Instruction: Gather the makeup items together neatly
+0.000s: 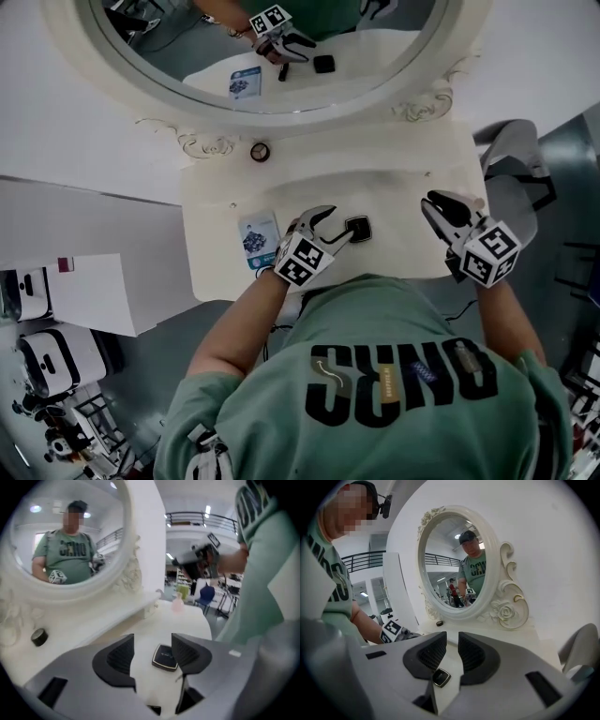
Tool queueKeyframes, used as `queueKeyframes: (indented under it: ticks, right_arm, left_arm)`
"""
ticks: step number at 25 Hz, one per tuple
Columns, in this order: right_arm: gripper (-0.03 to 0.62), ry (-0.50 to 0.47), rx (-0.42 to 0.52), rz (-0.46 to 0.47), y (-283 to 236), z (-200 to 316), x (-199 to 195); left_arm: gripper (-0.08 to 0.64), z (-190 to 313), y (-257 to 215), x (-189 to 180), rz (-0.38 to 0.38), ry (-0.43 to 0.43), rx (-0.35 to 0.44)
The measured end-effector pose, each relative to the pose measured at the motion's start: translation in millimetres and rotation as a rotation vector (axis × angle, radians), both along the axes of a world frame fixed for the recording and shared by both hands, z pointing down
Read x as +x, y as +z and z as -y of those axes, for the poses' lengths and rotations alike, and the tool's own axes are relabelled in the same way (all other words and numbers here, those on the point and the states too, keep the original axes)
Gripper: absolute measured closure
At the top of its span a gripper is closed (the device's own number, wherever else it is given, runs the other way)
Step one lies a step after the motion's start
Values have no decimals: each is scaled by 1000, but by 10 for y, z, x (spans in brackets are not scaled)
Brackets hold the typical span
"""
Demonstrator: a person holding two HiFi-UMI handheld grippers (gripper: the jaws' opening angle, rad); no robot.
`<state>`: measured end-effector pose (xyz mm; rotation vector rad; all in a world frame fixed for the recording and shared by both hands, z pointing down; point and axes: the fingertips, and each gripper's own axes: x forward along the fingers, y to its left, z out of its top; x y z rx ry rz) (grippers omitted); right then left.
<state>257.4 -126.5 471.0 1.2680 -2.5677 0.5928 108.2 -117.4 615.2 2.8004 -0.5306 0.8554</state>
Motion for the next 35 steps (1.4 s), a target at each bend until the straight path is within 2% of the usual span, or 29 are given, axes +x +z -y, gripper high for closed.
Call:
queueKeyframes:
  ticks: [3, 7, 9, 13, 17, 21, 24, 29, 35]
  right_arm:
    - [520, -78, 23, -8, -76, 192, -384]
    - [506, -224, 63, -44, -112, 534, -1171]
    - [496, -294, 82, -77, -86, 739, -1635]
    - [464, -399, 85, -160, 157, 1186, -2513]
    - [432, -396, -4, -248, 577, 1528, -3060]
    - [407, -328, -66, -369, 1000, 1870, -3265]
    - [389, -287, -130, -401, 1234, 2000, -3352]
    - [374, -245, -185, -437, 1438, 2089, -3464]
    - [377, -208, -206, -454, 1549, 2136, -3466]
  left_arm:
    - [411, 201, -610, -462, -198, -208, -26]
    - [533, 288, -1102, -1280, -385, -419, -3]
    - [549, 301, -1249, -1709, -437, -522, 18]
    - [551, 272, -1367, -2471, -478, -687, 64]
    - [551, 160, -1455, -3019, -508, -757, 75]
    - [551, 38, -1462, -3401, -509, -792, 87]
    - [551, -71, -1398, -3612, -502, -821, 75]
    - [551, -191, -1294, -3833, -496, -850, 53]
    - [551, -271, -1223, -3897, -487, -861, 35]
